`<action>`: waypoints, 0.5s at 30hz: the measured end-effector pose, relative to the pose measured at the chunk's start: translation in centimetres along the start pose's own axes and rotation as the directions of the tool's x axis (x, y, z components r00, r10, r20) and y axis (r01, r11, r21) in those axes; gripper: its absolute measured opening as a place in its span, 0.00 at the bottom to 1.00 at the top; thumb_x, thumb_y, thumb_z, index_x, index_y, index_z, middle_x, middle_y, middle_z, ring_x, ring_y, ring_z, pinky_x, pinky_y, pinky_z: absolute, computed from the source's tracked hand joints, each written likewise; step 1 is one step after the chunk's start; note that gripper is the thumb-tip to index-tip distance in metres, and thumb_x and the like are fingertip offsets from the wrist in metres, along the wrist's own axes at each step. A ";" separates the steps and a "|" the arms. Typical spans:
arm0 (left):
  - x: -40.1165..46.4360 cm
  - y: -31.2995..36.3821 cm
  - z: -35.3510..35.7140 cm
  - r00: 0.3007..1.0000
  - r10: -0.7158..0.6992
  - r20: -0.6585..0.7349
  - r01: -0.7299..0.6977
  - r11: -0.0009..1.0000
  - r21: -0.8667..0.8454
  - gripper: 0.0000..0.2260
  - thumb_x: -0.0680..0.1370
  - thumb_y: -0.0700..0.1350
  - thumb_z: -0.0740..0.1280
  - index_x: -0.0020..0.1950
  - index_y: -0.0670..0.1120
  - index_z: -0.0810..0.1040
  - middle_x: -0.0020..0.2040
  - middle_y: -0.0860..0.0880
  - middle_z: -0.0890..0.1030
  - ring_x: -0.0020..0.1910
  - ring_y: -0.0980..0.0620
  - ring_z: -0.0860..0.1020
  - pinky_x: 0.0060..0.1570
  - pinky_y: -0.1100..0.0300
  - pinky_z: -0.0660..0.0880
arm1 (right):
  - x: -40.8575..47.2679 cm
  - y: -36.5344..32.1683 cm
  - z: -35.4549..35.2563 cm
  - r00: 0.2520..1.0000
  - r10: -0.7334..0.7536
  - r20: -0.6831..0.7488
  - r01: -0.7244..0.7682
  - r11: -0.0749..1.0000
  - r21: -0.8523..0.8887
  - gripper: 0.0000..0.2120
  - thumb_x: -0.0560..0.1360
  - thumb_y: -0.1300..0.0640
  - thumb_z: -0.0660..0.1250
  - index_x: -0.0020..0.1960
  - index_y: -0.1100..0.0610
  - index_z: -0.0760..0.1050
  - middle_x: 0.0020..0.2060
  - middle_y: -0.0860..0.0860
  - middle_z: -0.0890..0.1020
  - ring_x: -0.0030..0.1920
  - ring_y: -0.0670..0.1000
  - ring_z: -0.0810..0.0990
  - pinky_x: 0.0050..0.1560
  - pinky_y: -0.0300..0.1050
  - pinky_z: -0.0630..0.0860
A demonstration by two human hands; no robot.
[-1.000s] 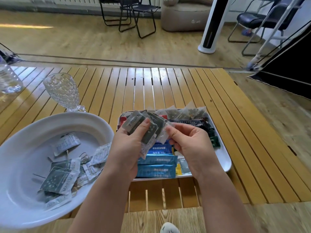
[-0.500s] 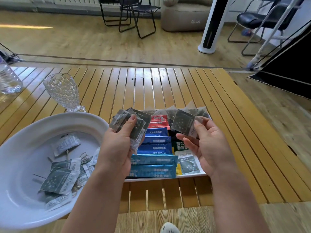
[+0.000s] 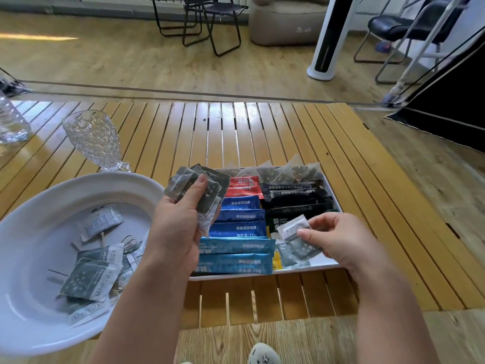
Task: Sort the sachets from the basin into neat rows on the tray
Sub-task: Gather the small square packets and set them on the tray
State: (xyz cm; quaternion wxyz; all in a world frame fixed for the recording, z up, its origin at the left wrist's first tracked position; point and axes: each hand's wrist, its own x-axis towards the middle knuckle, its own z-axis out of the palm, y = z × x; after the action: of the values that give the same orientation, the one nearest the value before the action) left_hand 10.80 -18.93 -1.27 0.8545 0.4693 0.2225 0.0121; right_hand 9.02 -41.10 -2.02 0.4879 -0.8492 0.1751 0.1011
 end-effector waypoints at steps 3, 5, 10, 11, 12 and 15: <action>-0.1 0.0 0.1 1.000 -0.012 0.000 0.012 1.000 0.002 0.12 0.76 0.44 0.69 0.58 0.44 0.75 0.48 0.45 0.85 0.45 0.51 0.85 0.39 0.58 0.79 | 0.6 0.6 1.0 0.998 0.048 -0.027 -0.051 0.994 -0.095 0.08 0.69 0.55 0.77 0.43 0.54 0.79 0.40 0.51 0.83 0.41 0.49 0.82 0.38 0.44 0.79; -0.3 0.0 0.3 1.000 -0.014 0.004 0.014 1.000 0.005 0.11 0.76 0.44 0.69 0.57 0.44 0.75 0.47 0.46 0.85 0.44 0.52 0.85 0.38 0.58 0.79 | 0.9 0.8 1.7 0.997 0.064 -0.049 -0.070 0.988 -0.137 0.09 0.69 0.54 0.77 0.43 0.53 0.78 0.41 0.51 0.82 0.43 0.50 0.82 0.40 0.47 0.82; -0.3 -0.1 0.4 1.000 -0.011 0.003 0.011 1.000 0.023 0.12 0.76 0.44 0.69 0.57 0.44 0.75 0.48 0.45 0.85 0.46 0.51 0.85 0.43 0.57 0.79 | 0.9 0.6 2.7 0.991 0.042 -0.129 -0.082 0.945 -0.317 0.11 0.69 0.48 0.76 0.41 0.50 0.76 0.37 0.47 0.80 0.41 0.46 0.79 0.37 0.43 0.79; -0.3 -0.1 0.4 1.000 -0.017 0.006 0.016 1.000 0.022 0.12 0.76 0.44 0.69 0.58 0.43 0.75 0.48 0.45 0.85 0.46 0.51 0.85 0.43 0.57 0.79 | 0.9 0.5 2.8 0.989 0.042 -0.139 -0.088 0.935 -0.342 0.11 0.68 0.48 0.76 0.40 0.50 0.76 0.36 0.46 0.79 0.40 0.46 0.79 0.38 0.43 0.79; -0.3 -0.1 0.4 1.000 -0.022 0.012 0.022 1.000 0.019 0.12 0.76 0.44 0.69 0.58 0.43 0.75 0.48 0.44 0.85 0.46 0.50 0.85 0.43 0.57 0.79 | 0.8 0.4 2.9 0.989 0.048 -0.143 -0.098 0.926 -0.365 0.11 0.68 0.47 0.77 0.40 0.50 0.75 0.36 0.46 0.79 0.39 0.45 0.78 0.37 0.42 0.78; -0.5 -0.2 0.5 0.998 -0.047 0.036 0.045 0.999 0.030 0.11 0.76 0.44 0.69 0.57 0.43 0.75 0.46 0.45 0.86 0.45 0.51 0.85 0.40 0.58 0.80 | 0.7 0.2 3.1 0.985 0.016 -0.172 -0.087 0.907 -0.413 0.14 0.68 0.45 0.77 0.43 0.50 0.74 0.37 0.45 0.76 0.39 0.44 0.75 0.34 0.39 0.71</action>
State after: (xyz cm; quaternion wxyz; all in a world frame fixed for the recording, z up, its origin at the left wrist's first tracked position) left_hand 10.54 -19.55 -0.99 0.8514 0.4768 0.2177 -0.0195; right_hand 9.54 -38.68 -4.00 0.2756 -0.9344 0.2113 0.0789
